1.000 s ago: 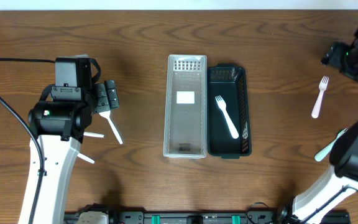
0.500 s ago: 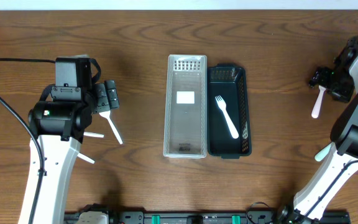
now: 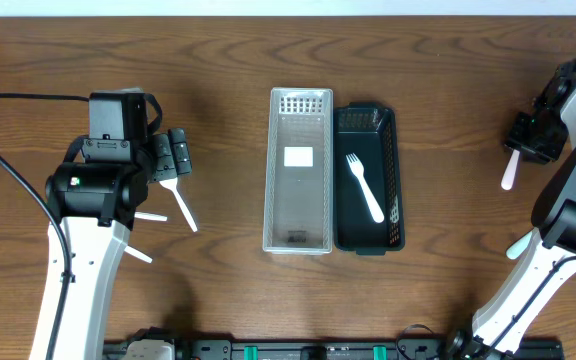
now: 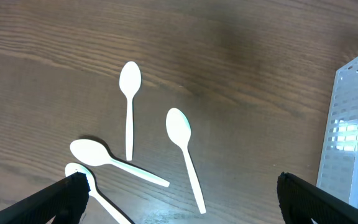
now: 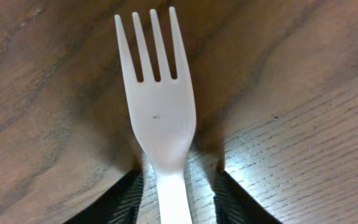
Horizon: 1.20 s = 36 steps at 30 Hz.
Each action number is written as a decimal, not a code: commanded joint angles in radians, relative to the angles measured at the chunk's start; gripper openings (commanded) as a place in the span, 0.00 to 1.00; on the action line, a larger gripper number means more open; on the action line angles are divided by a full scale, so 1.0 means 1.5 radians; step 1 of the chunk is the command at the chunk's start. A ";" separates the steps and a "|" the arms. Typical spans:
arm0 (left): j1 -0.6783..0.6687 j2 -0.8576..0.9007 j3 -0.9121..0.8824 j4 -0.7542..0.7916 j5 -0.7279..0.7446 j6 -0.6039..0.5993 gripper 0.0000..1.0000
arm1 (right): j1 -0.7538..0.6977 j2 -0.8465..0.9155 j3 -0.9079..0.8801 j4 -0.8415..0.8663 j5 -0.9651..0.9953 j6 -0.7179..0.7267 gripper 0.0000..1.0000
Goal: Pack container
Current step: 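Move the right gripper back and grasp a second white fork, then place the second fork into the black tray with the right gripper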
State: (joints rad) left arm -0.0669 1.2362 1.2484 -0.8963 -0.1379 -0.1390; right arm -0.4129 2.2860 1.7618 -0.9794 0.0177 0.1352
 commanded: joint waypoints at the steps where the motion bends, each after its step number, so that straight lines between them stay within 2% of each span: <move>1: 0.003 -0.001 0.014 -0.003 -0.001 -0.009 0.98 | 0.001 0.026 -0.003 -0.006 0.000 -0.002 0.29; 6: 0.003 -0.001 0.014 -0.003 -0.001 -0.009 0.98 | 0.001 0.026 -0.003 -0.011 0.000 -0.001 0.09; 11: 0.003 -0.001 0.014 -0.008 -0.001 -0.008 0.98 | 0.002 0.017 -0.003 -0.021 0.000 -0.001 0.02; 16: 0.003 -0.001 0.014 -0.009 -0.001 -0.008 0.98 | 0.021 -0.033 -0.002 -0.036 0.001 -0.001 0.01; 22: 0.003 -0.001 0.014 -0.009 -0.001 -0.008 0.98 | 0.096 -0.173 -0.001 -0.064 -0.024 -0.001 0.02; 28: 0.003 -0.001 0.014 -0.009 -0.001 -0.008 0.98 | 0.256 -0.297 -0.002 -0.105 -0.031 0.054 0.04; 36: 0.003 -0.001 0.014 -0.009 -0.001 -0.008 0.98 | 0.465 -0.303 -0.031 -0.125 -0.032 0.153 0.04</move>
State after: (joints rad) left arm -0.0669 1.2362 1.2484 -0.9089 -0.1379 -0.1387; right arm 0.2214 1.8050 1.7538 -1.1740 -0.0307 0.2852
